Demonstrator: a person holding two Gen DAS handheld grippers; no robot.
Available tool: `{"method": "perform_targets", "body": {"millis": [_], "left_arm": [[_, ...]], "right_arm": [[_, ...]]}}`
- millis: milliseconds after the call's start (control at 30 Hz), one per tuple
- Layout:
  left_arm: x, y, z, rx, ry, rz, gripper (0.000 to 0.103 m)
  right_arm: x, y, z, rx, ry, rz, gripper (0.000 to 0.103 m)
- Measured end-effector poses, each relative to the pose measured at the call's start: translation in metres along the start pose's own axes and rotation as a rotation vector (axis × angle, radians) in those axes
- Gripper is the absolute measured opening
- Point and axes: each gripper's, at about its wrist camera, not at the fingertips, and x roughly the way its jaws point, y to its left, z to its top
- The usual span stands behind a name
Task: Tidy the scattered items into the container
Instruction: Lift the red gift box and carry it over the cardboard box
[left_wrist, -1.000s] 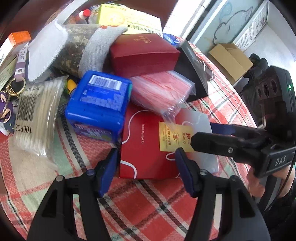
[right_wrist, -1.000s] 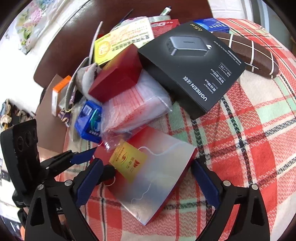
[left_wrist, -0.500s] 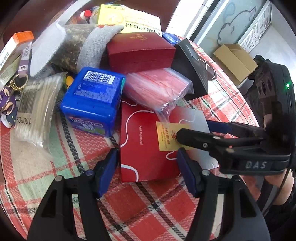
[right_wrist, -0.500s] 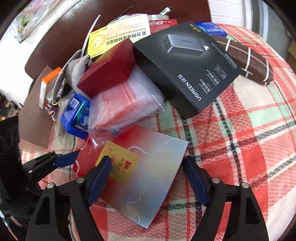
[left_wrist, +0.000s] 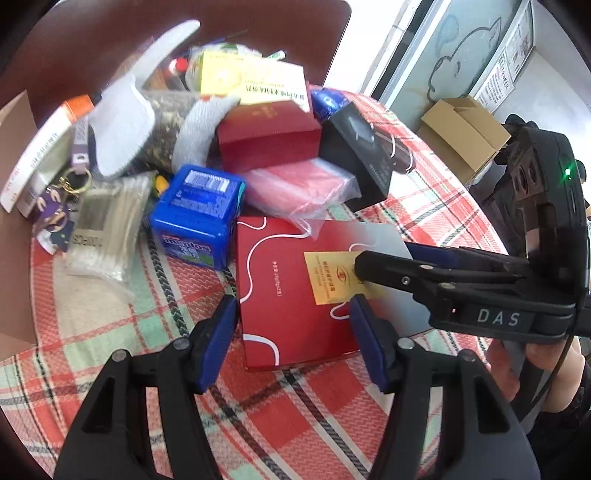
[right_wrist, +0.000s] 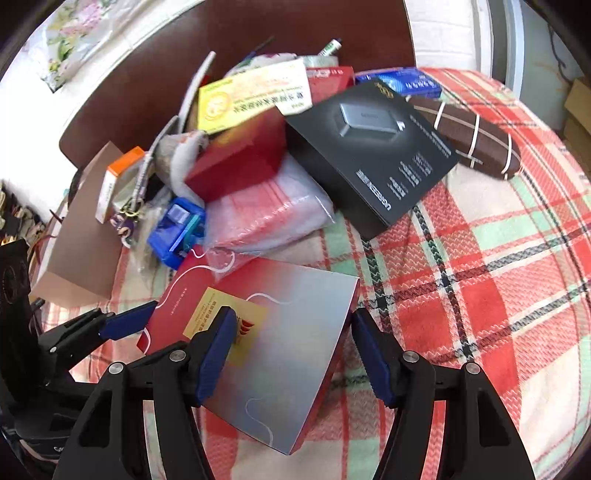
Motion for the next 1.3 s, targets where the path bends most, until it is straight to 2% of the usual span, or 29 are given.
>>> {"method": "perform_targets", "body": {"millis": [267,767,1300], "left_arm": [[-0.045,-0.012,-0.011,0.016,-0.079,0.004,0.061],[-0.111,-0.006,-0.031,-0.019,-0.185,0.056,0.061],[-0.216,0.024,-0.03,-0.042,-0.336,0.162,0.061]], "right_arm": [[-0.04,0.024,-0.005,-0.034,-0.077,0.008,0.067],[-0.08,0.075,-0.013,-0.115,-0.144,0.047,0.067],[-0.125,0.174,0.005,-0.24,-0.252,0.117,0.067]]}}
